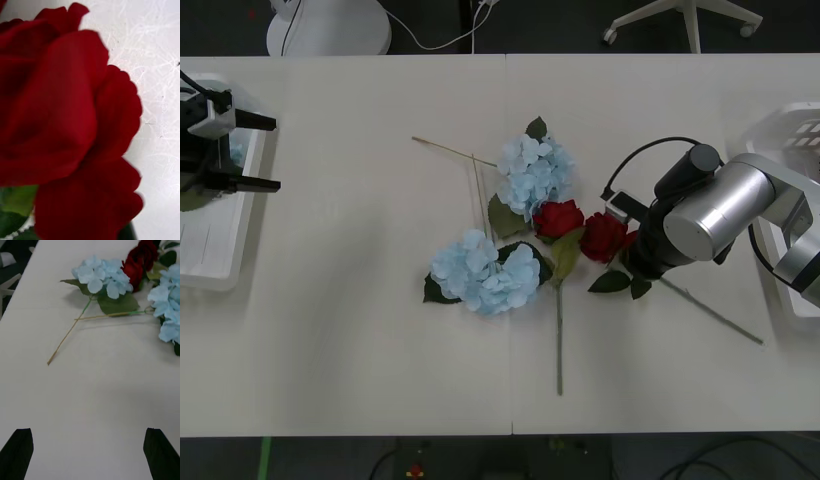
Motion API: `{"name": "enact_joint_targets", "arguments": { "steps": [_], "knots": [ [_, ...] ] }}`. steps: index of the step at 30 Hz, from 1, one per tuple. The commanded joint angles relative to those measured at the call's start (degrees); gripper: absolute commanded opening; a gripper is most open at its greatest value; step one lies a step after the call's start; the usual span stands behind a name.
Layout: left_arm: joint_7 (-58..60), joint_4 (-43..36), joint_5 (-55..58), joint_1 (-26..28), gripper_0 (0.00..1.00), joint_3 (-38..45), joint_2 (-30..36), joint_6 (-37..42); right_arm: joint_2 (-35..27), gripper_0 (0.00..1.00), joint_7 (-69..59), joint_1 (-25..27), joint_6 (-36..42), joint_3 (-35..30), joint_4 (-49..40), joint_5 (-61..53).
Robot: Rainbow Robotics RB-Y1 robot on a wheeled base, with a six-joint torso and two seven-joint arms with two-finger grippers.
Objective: Put the red flowers into the right box and the blue flowers into the left box
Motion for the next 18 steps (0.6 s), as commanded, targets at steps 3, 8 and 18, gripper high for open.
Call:
{"name": "enact_joint_targets", "arguments": {
  "steps": [3,8,18],
  "knots": [
    [-2.7,2.1,-11.9,-8.2,0.85,1.5,-4.3,-3.7,1.6,0.0,-3.9,0.2,-0.8,0.2,0.2,0.0],
    [-6.5,1.2,-19.5,-11.0,0.85,1.5,-9.5,-2.9,1.6,0.0,-4.6,0.2,-1.0,0.2,0.3,-0.1],
    [-14.6,-5.6,-35.6,-12.9,0.85,1.5,-18.2,0.1,0.8,0.72,-4.0,0.2,-3.2,0.2,0.0,0.1]
  ]
}}
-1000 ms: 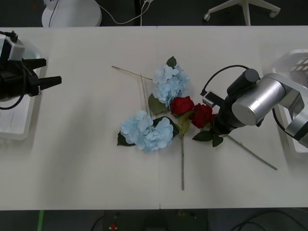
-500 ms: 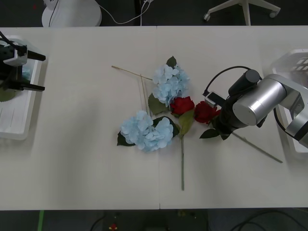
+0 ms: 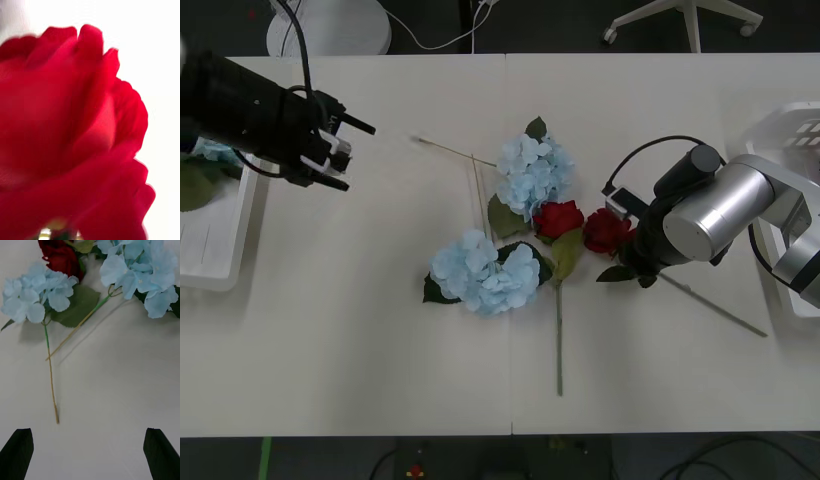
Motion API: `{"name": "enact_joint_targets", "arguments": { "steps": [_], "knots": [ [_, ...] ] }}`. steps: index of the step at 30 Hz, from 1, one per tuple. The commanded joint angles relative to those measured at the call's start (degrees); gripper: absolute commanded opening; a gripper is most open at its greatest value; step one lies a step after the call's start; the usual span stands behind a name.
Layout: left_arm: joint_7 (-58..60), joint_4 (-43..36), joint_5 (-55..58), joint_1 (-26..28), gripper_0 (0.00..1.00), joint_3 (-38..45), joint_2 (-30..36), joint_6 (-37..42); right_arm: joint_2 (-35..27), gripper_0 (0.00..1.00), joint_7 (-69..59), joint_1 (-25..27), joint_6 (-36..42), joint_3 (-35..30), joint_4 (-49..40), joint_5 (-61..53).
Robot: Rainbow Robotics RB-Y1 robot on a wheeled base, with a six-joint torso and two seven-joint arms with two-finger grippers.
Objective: Put the red flowers into the right box and the blue flowers into the left box
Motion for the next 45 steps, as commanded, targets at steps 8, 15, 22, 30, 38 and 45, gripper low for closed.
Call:
{"name": "enact_joint_targets", "arguments": {
  "steps": [8,15,22,30,38,45],
  "knots": [
    [-9.4,-2.2,-19.4,-4.4,0.85,1.5,-12.1,0.8,-0.2,0.8,-0.7,0.2,-0.9,0.1,-1.2,0.2],
    [-9.5,4.4,-33.3,-7.1,0.85,1.5,-24.1,0.1,-0.2,0.82,-0.6,0.2,-0.8,0.4,-0.9,0.5],
    [-9.2,12.4,-43.3,-9.4,0.85,1.5,-33.6,0.1,-0.2,0.82,-0.7,0.2,-0.9,0.4,-0.1,0.2],
    [-3.5,13.8,-49.3,-9.4,0.85,1.4,-37.1,-4.8,-0.1,0.7,-1.1,0.2,-0.9,0.9,0.4,-0.3],
    [3.8,12.8,-50.6,-9.4,0.85,-1.8,-37.4,-7.5,-0.1,0.09,-1.9,0.2,-0.7,1.1,0.8,-0.5],
    [4.7,14.0,-52.4,-9.4,0.85,-3.6,-39.2,-6.7,-0.1,0.0,-2.4,0.2,-0.6,1.2,0.8,-0.6]
  ]
}}
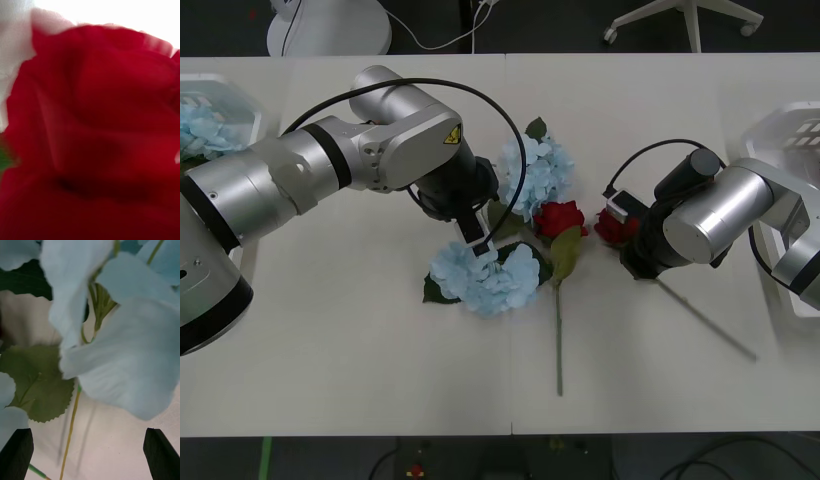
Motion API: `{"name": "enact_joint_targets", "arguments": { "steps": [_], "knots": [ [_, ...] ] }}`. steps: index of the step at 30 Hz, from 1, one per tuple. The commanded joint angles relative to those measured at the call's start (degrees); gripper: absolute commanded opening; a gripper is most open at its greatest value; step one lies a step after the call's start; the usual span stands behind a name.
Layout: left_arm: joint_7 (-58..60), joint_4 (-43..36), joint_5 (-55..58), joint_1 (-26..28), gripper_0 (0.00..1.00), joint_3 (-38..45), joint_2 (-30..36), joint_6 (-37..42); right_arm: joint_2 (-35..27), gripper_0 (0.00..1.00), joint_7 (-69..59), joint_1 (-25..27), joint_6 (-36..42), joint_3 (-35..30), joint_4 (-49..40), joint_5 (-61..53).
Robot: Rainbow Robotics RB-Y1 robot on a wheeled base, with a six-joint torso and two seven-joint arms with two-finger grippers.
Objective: Put the red flowers into the right box and the blue flowers into the left box
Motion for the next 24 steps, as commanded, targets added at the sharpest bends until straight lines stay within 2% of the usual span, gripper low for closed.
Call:
{"name": "enact_joint_targets", "arguments": {
  "steps": [1,7,10,15,19,20,21,24],
  "knots": [
    [0.6,0.0,-1.5,-3.3,0.85,-1.4,-2.5,0.6,-0.1,0.0,-2.3,0.2,-0.3,0.6,-0.1,-0.6],
    [0.5,4.0,-5.8,-3.3,0.85,-1.4,-6.0,1.5,-0.5,0.0,-3.3,-0.6,0.3,-0.4,0.0,-0.8],
    [0.6,5.3,-8.7,-3.3,0.85,-1.6,-7.5,1.6,-1.0,0.0,-3.1,-1.3,3.3,-3.7,-0.4,-1.1],
    [1.2,5.5,-11.3,-3.3,0.82,-3.3,-8.2,1.6,-3.1,0.0,-2.6,-2.9,11.1,-13.9,-2.7,-1.4],
    [1.4,5.6,-12.3,-3.3,0.64,-5.0,-8.2,1.3,-5.0,0.0,0.1,-4.9,17.0,-22.1,-2.8,-1.6],
    [1.6,5.6,-12.3,-3.3,0.5,-5.2,-8.2,1.3,-5.3,0.0,1.3,-5.3,18.4,-24.0,-2.8,-0.9],
    [1.7,5.9,-12.4,-3.3,0.42,-5.3,-8.2,1.2,-5.7,0.0,2.2,-5.6,19.3,-25.5,-2.8,-0.2],
    [2.0,6.6,-12.8,-3.3,0.07,-5.6,-8.2,1.2,-6.8,0.0,4.9,-6.3,20.8,-29.2,-2.8,2.8]
  ]
}}
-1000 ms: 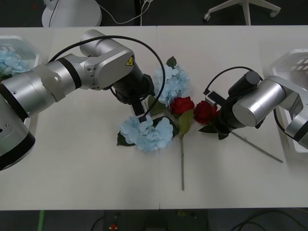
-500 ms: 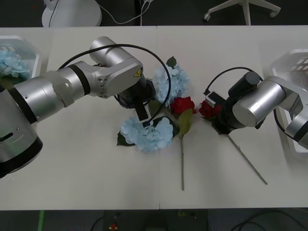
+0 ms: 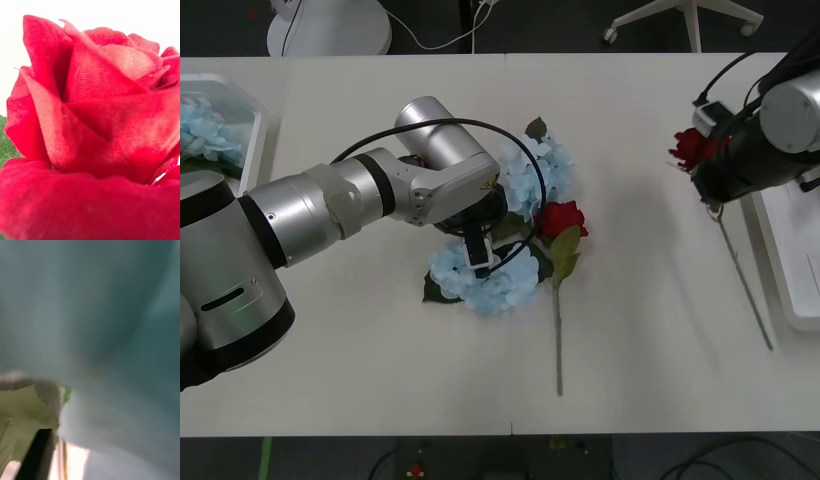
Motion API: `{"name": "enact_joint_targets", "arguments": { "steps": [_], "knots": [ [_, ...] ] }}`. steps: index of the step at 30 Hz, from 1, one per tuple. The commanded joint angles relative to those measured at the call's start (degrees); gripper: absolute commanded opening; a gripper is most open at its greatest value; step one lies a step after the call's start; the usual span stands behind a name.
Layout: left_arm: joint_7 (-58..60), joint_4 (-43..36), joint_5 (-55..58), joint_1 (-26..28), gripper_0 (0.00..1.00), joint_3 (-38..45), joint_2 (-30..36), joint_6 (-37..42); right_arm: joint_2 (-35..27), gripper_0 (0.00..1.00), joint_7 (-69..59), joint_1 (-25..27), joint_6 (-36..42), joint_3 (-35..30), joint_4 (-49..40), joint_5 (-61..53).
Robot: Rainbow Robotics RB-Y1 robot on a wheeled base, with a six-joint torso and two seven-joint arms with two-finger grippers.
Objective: Put the red flowers into the right box and the blue flowers into the left box
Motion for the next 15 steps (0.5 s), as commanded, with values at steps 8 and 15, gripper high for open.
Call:
{"name": "enact_joint_targets", "arguments": {
  "steps": [8,15],
  "knots": [
    [3.4,1.3,-1.0,-3.3,0.0,-1.9,-1.1,0.3,-5.9,0.0,17.0,-4.5,1.0,-11.4,-1.5,18.1],
    [4.0,0.3,-0.8,-3.7,0.0,2.6,0.2,-2.7,-5.6,0.0,18.6,-4.5,-7.3,-12.2,5.4,27.6]
  ]
}}
